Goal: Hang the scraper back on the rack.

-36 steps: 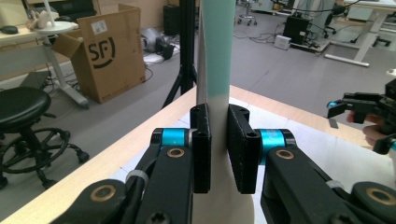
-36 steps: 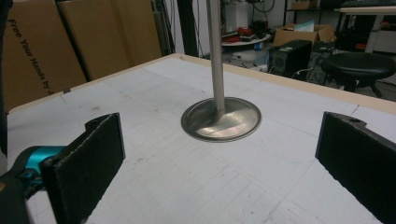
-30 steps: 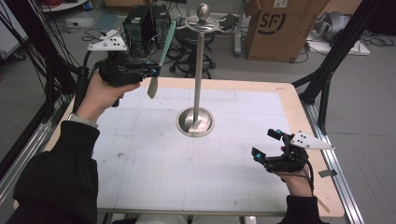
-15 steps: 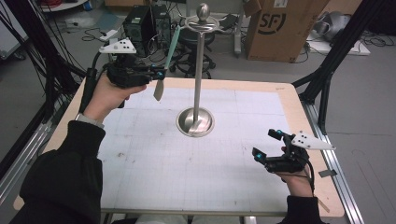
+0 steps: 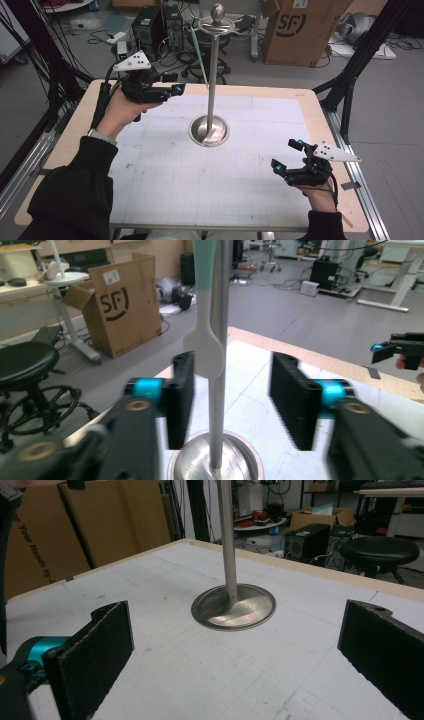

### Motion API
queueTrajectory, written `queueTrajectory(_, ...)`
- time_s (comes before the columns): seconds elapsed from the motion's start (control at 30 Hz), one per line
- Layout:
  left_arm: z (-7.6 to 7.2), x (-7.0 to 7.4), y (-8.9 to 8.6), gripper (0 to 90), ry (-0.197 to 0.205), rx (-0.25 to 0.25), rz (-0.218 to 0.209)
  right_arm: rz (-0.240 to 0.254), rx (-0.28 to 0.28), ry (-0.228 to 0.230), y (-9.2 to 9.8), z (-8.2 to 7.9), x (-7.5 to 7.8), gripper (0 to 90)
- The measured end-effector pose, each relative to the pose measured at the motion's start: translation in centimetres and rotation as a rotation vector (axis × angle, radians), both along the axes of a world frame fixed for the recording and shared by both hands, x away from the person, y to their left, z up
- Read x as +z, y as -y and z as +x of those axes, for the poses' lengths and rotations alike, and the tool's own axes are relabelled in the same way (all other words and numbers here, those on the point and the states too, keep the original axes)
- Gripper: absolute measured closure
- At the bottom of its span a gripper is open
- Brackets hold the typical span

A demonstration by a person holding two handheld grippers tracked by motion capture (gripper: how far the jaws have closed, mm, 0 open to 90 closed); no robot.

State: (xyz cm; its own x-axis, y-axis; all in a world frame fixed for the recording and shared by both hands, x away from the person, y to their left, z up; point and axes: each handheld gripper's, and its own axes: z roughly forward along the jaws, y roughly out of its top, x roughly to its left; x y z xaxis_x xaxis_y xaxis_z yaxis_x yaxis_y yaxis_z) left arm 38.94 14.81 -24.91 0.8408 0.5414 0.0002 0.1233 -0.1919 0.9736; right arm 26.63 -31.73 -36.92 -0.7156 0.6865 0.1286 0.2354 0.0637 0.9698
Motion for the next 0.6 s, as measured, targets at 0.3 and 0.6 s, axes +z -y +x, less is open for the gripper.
queueTrajectory(0.3, -1.8, -4.5, -1.5, 4.9, 0.008, -0.017, 0.037, -0.003, 0.006, 0.019, -0.3, 0.1, 0.1, 0.5)
queueTrajectory(0.6, -4.0, -9.3, -5.6, 1.7, 0.006, 0.036, -0.037, -0.014, 0.006, 0.017, -0.5, 0.4, 0.0, 0.5)
